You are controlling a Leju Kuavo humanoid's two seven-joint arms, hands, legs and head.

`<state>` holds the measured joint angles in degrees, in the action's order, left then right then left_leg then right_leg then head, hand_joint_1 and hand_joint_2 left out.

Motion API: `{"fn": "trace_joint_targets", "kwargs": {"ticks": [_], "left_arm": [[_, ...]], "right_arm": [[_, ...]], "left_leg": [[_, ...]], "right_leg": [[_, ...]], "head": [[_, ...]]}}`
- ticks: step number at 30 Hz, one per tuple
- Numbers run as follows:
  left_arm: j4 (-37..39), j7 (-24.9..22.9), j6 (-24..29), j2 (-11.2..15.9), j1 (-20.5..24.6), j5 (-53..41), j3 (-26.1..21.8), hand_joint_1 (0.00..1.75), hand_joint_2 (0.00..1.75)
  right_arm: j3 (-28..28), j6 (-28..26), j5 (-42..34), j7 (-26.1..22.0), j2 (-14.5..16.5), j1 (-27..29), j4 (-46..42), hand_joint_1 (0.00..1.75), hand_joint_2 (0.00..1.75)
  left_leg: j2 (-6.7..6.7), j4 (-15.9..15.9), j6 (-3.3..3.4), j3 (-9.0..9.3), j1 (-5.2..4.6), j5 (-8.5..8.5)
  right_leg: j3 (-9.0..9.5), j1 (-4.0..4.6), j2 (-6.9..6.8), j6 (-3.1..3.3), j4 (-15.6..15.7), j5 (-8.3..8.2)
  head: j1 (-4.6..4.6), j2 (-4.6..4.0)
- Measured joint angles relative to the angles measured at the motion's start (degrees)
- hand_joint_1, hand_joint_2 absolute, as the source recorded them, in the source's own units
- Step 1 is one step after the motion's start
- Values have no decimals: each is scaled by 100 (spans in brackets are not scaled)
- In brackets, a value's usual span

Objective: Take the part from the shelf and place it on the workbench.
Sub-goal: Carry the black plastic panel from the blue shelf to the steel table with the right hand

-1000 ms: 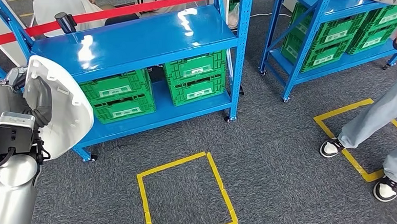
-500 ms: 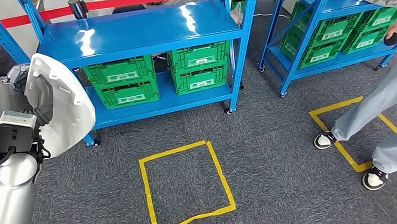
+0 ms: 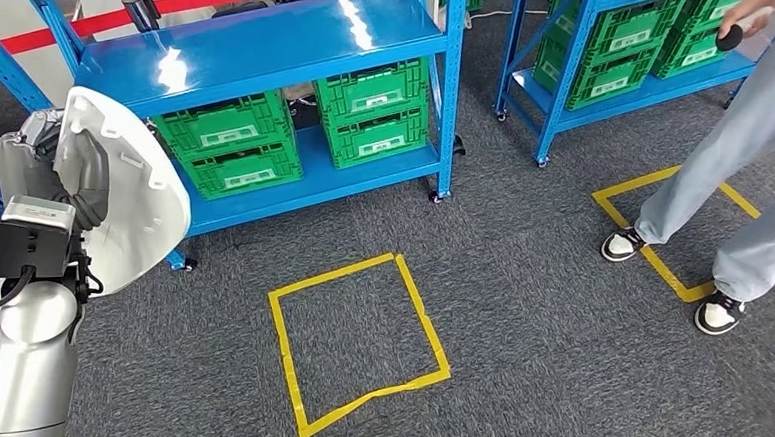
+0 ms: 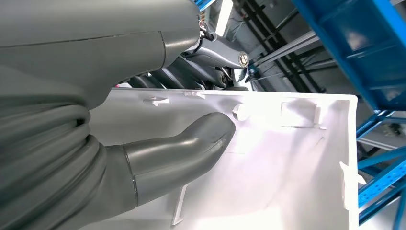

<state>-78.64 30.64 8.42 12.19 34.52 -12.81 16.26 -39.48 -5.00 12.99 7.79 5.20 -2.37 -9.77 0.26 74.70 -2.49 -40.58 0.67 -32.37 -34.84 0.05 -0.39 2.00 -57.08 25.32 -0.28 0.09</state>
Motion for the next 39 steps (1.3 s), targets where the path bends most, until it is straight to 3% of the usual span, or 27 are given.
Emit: {"fn": "trace_joint_targets", "kwargs": {"ticks": [1, 2, 3, 5, 6, 8, 9, 11, 13, 14, 15, 17, 19, 20, 21, 23, 24, 25, 28, 29, 31, 33, 35, 36, 39], "left_arm": [[18, 1, 0, -2, 9, 0, 1, 175, 175], [29, 3, 0, -3, 26, 1, 1, 175, 175], [36, 6, 0, -4, 49, 2, 1, 175, 175], [49, 21, 3, -4, 95, 8, 1, 175, 175], [59, 30, 4, -4, 108, 10, 1, 175, 175], [90, 44, 5, -6, 122, 13, 1, 175, 175], [104, 45, 5, -10, 130, 13, 2, 175, 175], [124, 49, 7, -18, 147, 14, 3, 175, 175], [143, 51, 7, -21, 148, 15, 3, 175, 175], [155, 53, 7, -21, 145, 15, 3, 175, 175], [164, 55, 7, -21, 143, 15, 3, 175, 175], [169, 57, 7, -21, 139, 15, 3, 175, 175], [153, 57, 8, -19, 139, 15, 2, 175, 175], [145, 55, 9, -17, 139, 15, 2, 175, 175], [136, 52, 11, -17, 139, 15, 3, 175, 175], [128, 30, 15, -16, 127, 11, 5, 175, 175], [124, 12, 16, -14, 117, 7, 5, 175, 175], [120, -10, 17, -9, 107, -4, 5, 175, 175], [98, -41, 53, -4, 70, -61, 5, 175, 175], [80, -29, 81, -4, 41, -88, 5, 175, 175], [30, 16, 134, -4, -25, -133, 3, 175, 175], [-31, 59, 166, -4, -61, -144, -4, 175, 175], [-109, 91, 182, -5, -67, -144, -10, 175, 175], [-140, 99, 185, -5, -67, -143, -11, 175, 175], [-169, 105, 190, -11, -76, -142, -13, 175, 175]], "right_arm": [[-1, 18, 0, -4, 0, 1, 0, 0, 0], [-2, 29, 1, -10, 0, 1, -1, 0, 0], [-2, 36, 3, -16, 2, 0, -1, 0, 0], [-2, 39, 10, -30, 6, 3, -1, 0, 0], [-2, 39, 14, -35, 8, 5, 0, 0, 0], [-6, 38, 16, -43, 7, 12, 0, 0, 0], [-9, 38, 16, -44, 7, 13, 0, 0, 0], [-13, 37, 16, -45, 6, 12, 0, 0, 0], [-13, 37, 17, -45, 7, 12, 0, 0, 0], [-13, 39, 17, -45, 7, 11, 0, 0, 0], [-13, 42, 18, -45, 7, 8, -1, 0, 0], [-13, 46, 21, -44, 7, -1, -2, 0, 0], [-13, 46, 30, -43, 8, -20, -2, 0, 0], [-13, 46, 34, -42, 9, -27, -1, 0, 0], [-13, 46, 36, -40, 10, -31, -1, 0, 0], [-13, 45, 36, -31, 12, -32, 0, 0, 0], [-14, 45, 36, -27, 13, -35, 0, 0, 0], [-16, 44, 36, -25, 14, -39, 0, 0, 0], [-25, 45, 39, -26, 15, -49, 0, 0, 0], [-28, 49, 44, -26, 15, -50, 0, 0, 0], [-32, 65, 52, -35, 15, -48, 0, 0, 0], [-34, 96, 54, -61, 16, -47, 0, 0, 0], [-36, 122, 54, -84, 21, -45, 0, 0, 0], [-37, 128, 54, -87, 23, -43, 0, 0, 0], [-42, 137, 54, -90, 22, -34, 0, 0, 0]], "left_leg": [[0, -151, 11, 185, -1, 158], [-1, -478, 34, 458, -4, 285], [-2, -910, 61, 770, -17, 310], [-7, -1608, 114, 1214, -51, 189], [-9, -1763, 139, 1284, -72, 135], [1, -1819, 211, 1217, -62, 208], [10, -1829, 262, 1166, -46, 269], [32, -1835, 334, 1043, -16, 395], [37, -1805, 352, 879, -12, 504], [38, -1782, 345, 791, -8, 556], [38, -1752, 332, 700, 0, 605], [34, -1669, 286, 525, 26, 682], [32, -1590, 215, 391, 36, 742], [33, -1568, 174, 354, 35, 776], [34, -1567, 131, 330, 32, 817], [33, -1583, 48, 311, 44, 881], [30, -1550, 16, 282, 52, 819], [26, -1421, -9, 227, 60, 648], [5, -439, -48, -27, 60, -130], [0, -120, -52, -68, 57, -218], [-5, 45, -29, 61, 52, 9], [-4, -544, 37, 554, 30, 280], [4, -1386, 114, 1128, -10, 169], [7, -1645, 148, 1278, -33, 73], [16, -1792, 261, 1274, -41, 110]], "right_leg": [[-88, 3, 0, -9, -17, -59], [-167, 3, 0, -23, -38, -112], [-235, 10, 0, -43, -58, -160], [-320, 14, -5, -94, -72, -266], [-344, 13, -9, -124, -62, -323], [-389, 10, -3, -192, -43, -386], [-435, 9, 7, -228, -111, -290], [-605, -15, 25, -294, -591, 191], [-792, -49, 27, -347, -1356, 666], [-818, -65, 27, -368, -1627, 730], [-758, -80, 27, -385, -1726, 670], [-336, -109, 27, -407, -1322, 391], [208, -103, 45, -398, -558, 382], [362, -90, 58, -373, -297, 445], [416, -72, 71, -336, -169, 506], [364, -66, 67, -224, -133, 449], [325, -68, 57, -167, -129, 398], [275, -73, 45, -109, -117, 337], [62, -54, 30, -22, -112, 161], [-13, -42, 29, -15, -113, 108], [-159, -22, 28, -18, -117, -1], [-280, -4, 28, -40, -125, -111], [-341, 13, 27, -86, -133, -203], [-352, 11, 24, -119, -131, -246], [-383, -15, 24, -235, -146, -294]], "head": [[-1, 0], [0, 0], [0, 0], [2, 0], [3, 0], [3, 0], [12, 0], [36, 0], [52, 0], [52, 0], [52, 0], [54, 0], [60, 0], [63, 0], [64, 0], [66, 0], [63, 0], [58, 0], [44, 0], [44, 0], [43, 0], [43, 0], [48, 0], [48, 0], [48, 0]]}}
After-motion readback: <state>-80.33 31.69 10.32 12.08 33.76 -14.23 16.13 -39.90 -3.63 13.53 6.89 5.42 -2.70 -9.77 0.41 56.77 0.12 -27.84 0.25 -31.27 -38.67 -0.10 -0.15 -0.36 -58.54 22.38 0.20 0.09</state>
